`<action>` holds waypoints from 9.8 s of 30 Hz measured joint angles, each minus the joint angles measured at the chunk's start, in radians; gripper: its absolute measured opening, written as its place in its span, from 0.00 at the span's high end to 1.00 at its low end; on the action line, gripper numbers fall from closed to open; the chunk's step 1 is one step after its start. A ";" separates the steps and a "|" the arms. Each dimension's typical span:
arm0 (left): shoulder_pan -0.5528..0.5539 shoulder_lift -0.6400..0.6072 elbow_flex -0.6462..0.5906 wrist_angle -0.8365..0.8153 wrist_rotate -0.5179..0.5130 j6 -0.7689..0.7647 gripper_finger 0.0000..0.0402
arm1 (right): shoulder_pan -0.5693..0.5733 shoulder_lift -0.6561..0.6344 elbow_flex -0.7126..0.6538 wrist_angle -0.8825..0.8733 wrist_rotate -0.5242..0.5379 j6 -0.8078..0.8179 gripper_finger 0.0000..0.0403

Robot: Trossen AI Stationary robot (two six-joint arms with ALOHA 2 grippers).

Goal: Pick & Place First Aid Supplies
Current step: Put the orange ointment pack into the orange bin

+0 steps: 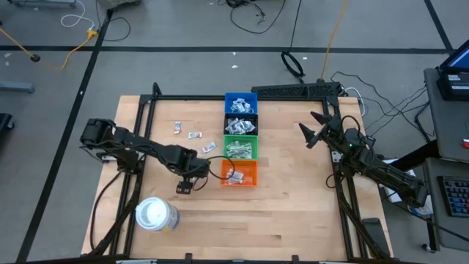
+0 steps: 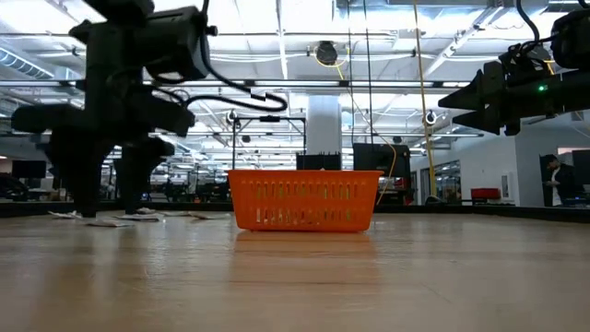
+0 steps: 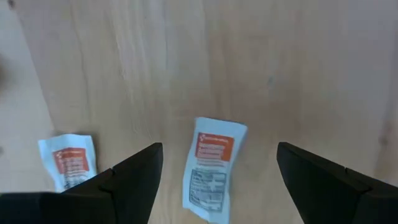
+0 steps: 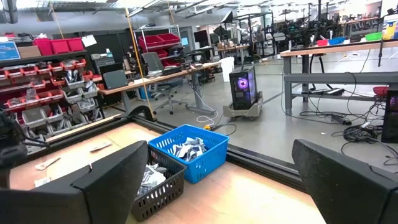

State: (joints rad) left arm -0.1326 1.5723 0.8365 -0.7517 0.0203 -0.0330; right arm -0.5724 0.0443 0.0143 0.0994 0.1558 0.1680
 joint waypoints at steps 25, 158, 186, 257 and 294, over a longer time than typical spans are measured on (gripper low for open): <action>0.001 -0.002 -0.075 0.115 0.018 -0.039 0.98 | 0.000 0.000 0.000 0.000 0.000 0.000 0.02; 0.383 0.056 0.316 -0.400 0.002 0.223 0.33 | 0.000 0.000 0.000 0.000 0.000 0.000 0.02; 0.372 0.033 -0.031 0.055 0.033 0.246 0.42 | 0.000 0.000 0.000 0.000 0.000 0.000 0.02; 0.130 0.793 1.349 -0.635 0.086 -0.075 1.00 | 0.000 0.000 0.000 0.000 0.000 0.000 0.02; 0.164 0.769 1.348 -0.699 0.128 -0.494 0.46 | 0.000 0.000 0.000 0.000 0.000 0.000 0.02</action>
State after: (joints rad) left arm 0.0312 2.3413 2.1845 -1.4508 0.1487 -0.5271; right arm -0.5723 0.0441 0.0143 0.0994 0.1558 0.1680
